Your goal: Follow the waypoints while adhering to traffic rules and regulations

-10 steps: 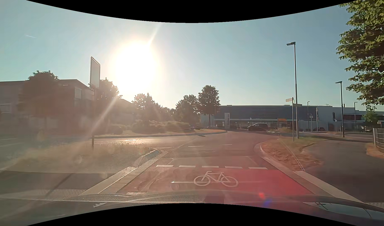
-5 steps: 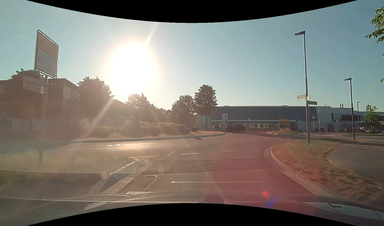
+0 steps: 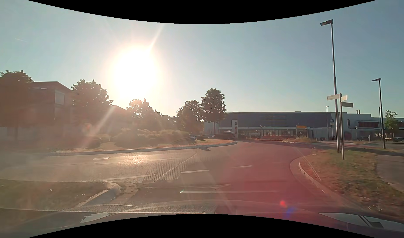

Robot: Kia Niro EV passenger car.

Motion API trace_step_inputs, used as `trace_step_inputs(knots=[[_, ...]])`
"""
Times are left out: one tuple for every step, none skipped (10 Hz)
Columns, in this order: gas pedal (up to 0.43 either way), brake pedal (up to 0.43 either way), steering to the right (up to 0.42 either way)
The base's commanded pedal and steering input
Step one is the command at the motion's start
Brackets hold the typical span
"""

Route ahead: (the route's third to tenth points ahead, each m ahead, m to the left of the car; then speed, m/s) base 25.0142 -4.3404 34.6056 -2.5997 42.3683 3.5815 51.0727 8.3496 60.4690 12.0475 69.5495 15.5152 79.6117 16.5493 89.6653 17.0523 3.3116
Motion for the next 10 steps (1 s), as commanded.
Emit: trace_step_inputs(knots=[[0.0, 0.201, 0.045], [0.0, 0.201, 0.046], [0.0, 0.189, 0.046], [0.0, 0.055, 0.046], [0.0, 0.0, 0.047], [0.0, 0.0, 0.049], [0.0, 0.0, 0.056], [0.0, 0.0, 0.062], [0.02, 0.0, 0.068], [0.098, 0.0, 0.074]])
